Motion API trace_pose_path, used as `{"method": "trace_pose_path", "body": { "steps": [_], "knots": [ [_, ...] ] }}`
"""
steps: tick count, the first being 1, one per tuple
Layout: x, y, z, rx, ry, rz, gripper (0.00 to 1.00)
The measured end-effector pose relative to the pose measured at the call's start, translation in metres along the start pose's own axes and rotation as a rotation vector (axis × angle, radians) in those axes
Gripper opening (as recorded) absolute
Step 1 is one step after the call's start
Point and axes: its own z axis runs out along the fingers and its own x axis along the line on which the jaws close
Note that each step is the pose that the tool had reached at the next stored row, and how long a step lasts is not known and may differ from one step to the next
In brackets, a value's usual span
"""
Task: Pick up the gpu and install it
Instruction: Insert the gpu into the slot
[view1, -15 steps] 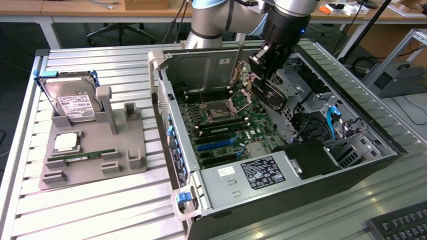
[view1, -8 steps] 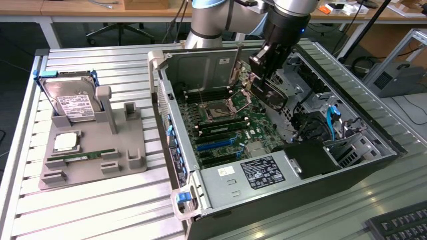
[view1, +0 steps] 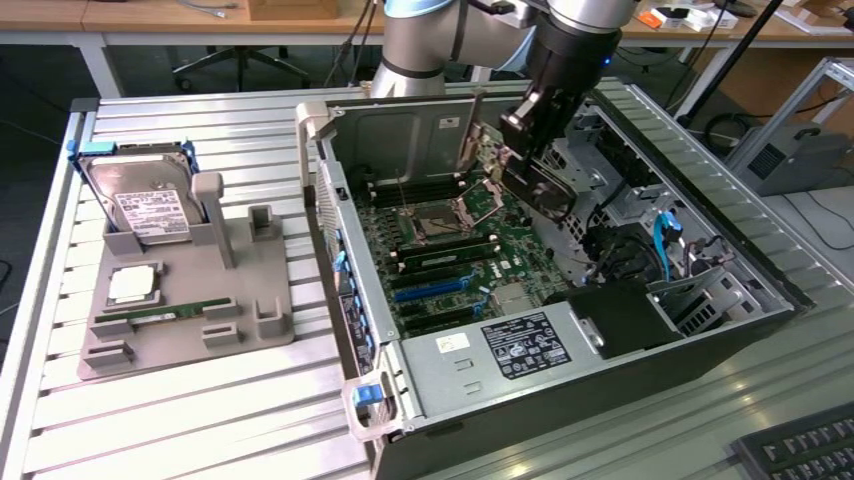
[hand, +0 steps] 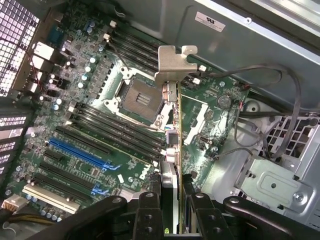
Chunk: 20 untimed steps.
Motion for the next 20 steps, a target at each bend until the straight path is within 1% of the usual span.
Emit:
{"method": "trace_pose_path", "body": {
  "steps": [3, 20],
  "knots": [
    [0.0, 0.0, 0.0, -0.0006, 0.0003, -0.027, 0.27],
    [0.0, 0.0, 0.0, -0.0026, 0.001, -0.108, 0.27]
  ]
}}
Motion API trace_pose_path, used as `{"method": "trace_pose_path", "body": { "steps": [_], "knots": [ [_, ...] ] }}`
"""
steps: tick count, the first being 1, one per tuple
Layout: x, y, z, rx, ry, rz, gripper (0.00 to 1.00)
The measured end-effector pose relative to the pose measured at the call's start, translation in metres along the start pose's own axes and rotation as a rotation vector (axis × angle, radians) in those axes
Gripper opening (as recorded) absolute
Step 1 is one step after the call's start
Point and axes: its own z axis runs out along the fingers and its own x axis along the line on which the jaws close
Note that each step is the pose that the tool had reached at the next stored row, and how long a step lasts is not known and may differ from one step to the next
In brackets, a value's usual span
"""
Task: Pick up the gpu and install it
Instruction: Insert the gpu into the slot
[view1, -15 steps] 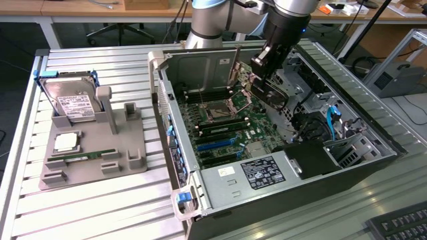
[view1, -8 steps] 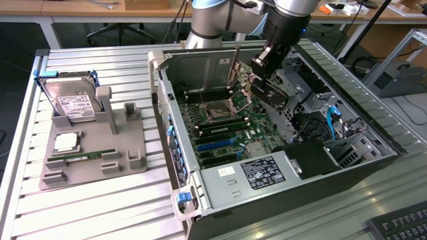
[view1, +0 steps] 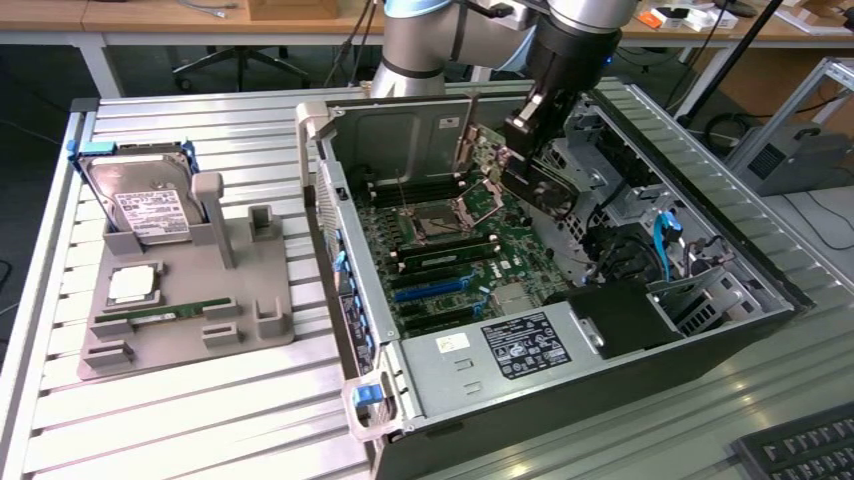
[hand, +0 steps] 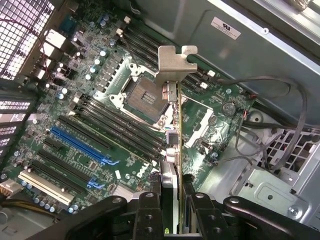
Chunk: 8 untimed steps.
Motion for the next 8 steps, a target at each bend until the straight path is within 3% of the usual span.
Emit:
{"method": "trace_pose_path", "body": {
  "steps": [8],
  "knots": [
    [0.0, 0.0, 0.0, -0.001, 0.0004, -0.041, 0.27]
  ]
}}
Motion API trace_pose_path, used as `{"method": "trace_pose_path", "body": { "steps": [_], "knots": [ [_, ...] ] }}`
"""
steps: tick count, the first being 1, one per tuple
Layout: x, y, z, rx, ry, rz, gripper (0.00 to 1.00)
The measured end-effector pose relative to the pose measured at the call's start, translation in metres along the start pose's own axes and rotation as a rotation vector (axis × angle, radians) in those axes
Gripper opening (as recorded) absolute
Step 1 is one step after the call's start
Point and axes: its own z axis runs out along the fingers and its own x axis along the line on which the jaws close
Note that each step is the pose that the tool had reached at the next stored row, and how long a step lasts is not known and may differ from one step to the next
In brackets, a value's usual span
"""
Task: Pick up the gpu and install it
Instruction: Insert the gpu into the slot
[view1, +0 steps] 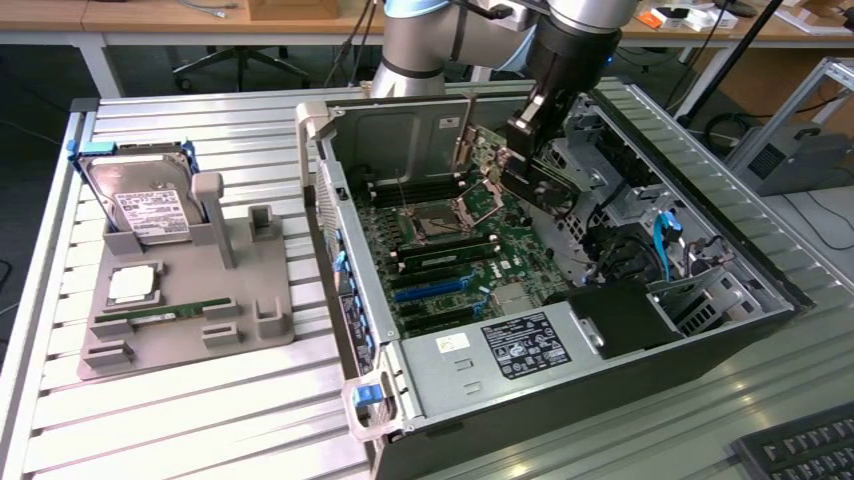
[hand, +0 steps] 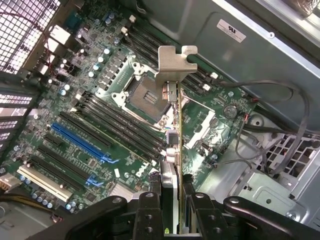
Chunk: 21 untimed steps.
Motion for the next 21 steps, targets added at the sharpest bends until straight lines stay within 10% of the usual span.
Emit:
{"method": "trace_pose_path", "body": {
  "steps": [21],
  "knots": [
    [-0.0001, -0.0001, 0.0, -0.0023, 0.0016, -0.119, 0.27]
  ]
}}
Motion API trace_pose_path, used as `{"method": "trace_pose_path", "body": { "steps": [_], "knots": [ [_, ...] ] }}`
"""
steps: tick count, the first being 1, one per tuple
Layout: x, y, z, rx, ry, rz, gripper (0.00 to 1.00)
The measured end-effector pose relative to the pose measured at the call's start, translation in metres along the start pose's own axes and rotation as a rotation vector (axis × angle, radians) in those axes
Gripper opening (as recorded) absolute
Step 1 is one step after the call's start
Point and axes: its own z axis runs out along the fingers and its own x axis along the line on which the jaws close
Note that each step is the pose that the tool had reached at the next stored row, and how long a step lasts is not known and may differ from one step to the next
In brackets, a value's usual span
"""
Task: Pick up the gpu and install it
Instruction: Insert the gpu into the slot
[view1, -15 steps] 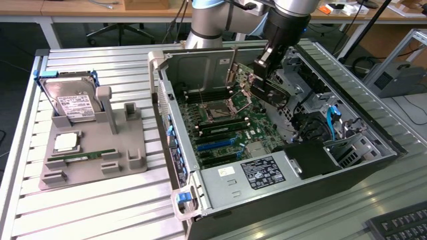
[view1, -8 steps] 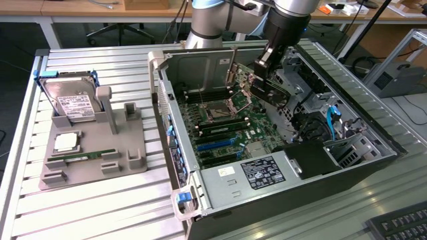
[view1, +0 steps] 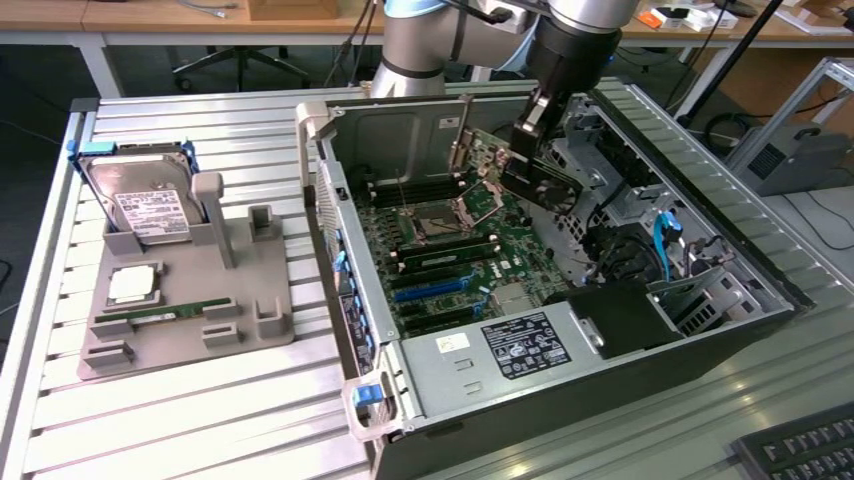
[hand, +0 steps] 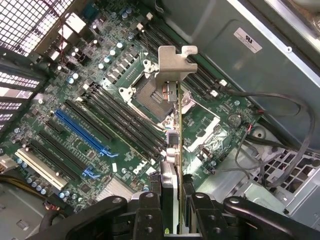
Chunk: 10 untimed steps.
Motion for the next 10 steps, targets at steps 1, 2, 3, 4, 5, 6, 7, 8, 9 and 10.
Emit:
{"method": "trace_pose_path", "body": {
  "steps": [1, 2, 3, 4, 5, 6, 7, 8, 9, 10],
  "knots": [
    [0.0, 0.0, 0.0, -0.0001, 0.0, -0.006, 0.27],
    [0.0, 0.0, 0.0, -0.0002, 0.0001, -0.012, 0.27],
    [0.0, 0.0, 0.0, -0.0004, 0.0001, -0.02, 0.27],
    [0.0, 0.0, 0.0, -0.0007, 0.0003, -0.03, 0.27],
    [0.0, 0.0, 0.0, -0.0009, 0.0003, -0.039, 0.27],
    [0.0, 0.0, 0.0, -0.0011, 0.0003, -0.044, 0.27],
    [0.0, 0.0, 0.0, -0.0011, 0.0004, -0.046, 0.27],
    [0.0, 0.0, 0.0, -0.0011, 0.0004, -0.048, 0.27],
    [0.0, 0.0, 0.0, -0.0012, 0.0004, -0.05, 0.27],
    [0.0, 0.0, 0.0, -0.0012, 0.0004, -0.051, 0.27]
  ]
}}
